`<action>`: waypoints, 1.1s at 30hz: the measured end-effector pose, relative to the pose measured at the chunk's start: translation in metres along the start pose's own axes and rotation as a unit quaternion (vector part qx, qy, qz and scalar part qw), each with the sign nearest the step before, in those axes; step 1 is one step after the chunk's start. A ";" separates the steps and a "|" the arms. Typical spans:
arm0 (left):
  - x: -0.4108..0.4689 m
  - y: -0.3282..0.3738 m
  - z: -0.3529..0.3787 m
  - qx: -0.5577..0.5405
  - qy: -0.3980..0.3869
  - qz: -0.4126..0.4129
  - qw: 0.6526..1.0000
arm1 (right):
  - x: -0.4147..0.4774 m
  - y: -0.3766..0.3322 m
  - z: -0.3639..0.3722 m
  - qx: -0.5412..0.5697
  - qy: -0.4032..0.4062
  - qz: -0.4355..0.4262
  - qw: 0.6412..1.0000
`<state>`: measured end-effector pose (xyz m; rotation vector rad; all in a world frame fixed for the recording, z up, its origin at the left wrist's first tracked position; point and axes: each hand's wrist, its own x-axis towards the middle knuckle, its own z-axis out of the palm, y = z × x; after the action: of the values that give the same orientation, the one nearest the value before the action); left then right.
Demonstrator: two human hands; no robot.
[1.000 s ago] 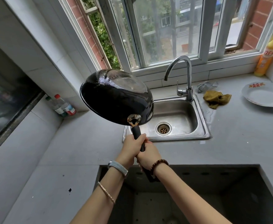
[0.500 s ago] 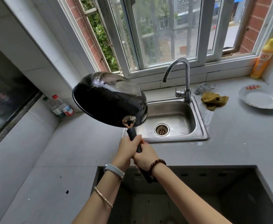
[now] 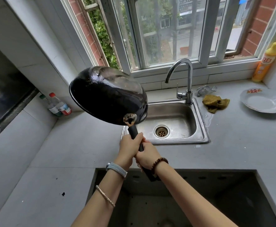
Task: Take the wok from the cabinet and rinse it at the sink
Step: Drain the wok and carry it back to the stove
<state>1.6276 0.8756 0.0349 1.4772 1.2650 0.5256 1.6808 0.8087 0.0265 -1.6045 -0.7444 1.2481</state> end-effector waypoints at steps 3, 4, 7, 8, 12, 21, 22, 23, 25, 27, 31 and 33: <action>-0.001 -0.013 0.009 0.016 -0.012 -0.033 0.999 | -0.004 0.010 -0.007 -0.039 -0.012 0.023 0.999; 0.000 -0.019 0.011 0.022 -0.014 -0.044 0.999 | -0.005 0.013 -0.008 -0.050 -0.017 0.030 0.998; -0.001 -0.028 0.014 0.033 -0.012 -0.074 0.997 | -0.007 0.021 -0.008 -0.048 -0.029 0.049 0.997; -0.001 -0.031 0.014 0.038 -0.012 -0.077 0.996 | -0.007 0.022 -0.008 -0.044 -0.032 0.053 0.997; -0.002 -0.026 0.009 0.042 -0.004 -0.054 0.998 | -0.005 0.019 -0.005 -0.031 -0.042 0.042 0.998; -0.007 0.017 -0.016 -0.152 -0.055 -0.067 0.985 | -0.008 -0.015 -0.009 0.125 -0.149 -0.005 0.981; -0.008 0.020 -0.017 -0.179 -0.084 -0.082 0.977 | -0.008 -0.016 -0.010 0.157 -0.169 -0.001 0.973; -0.009 0.021 -0.016 -0.222 -0.126 -0.104 0.961 | -0.008 -0.016 -0.011 0.191 -0.185 0.006 0.964; -0.009 0.019 -0.014 -0.335 -0.208 -0.141 0.908 | -0.010 -0.014 -0.013 0.246 -0.220 0.029 0.943; -0.008 0.015 -0.012 -0.404 -0.253 -0.140 0.868 | -0.012 -0.014 -0.016 0.284 -0.279 0.058 0.916; -0.006 0.008 -0.007 -0.445 -0.311 -0.131 0.830 | -0.009 -0.010 -0.024 0.325 -0.360 0.121 0.866; -0.007 0.006 -0.002 -0.430 -0.281 -0.135 0.847 | -0.005 -0.005 -0.027 0.330 -0.370 0.130 0.858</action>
<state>1.6259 0.8713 0.0429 0.5919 0.5984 0.3494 1.7050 0.7979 0.0347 -0.6403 -0.4503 2.0882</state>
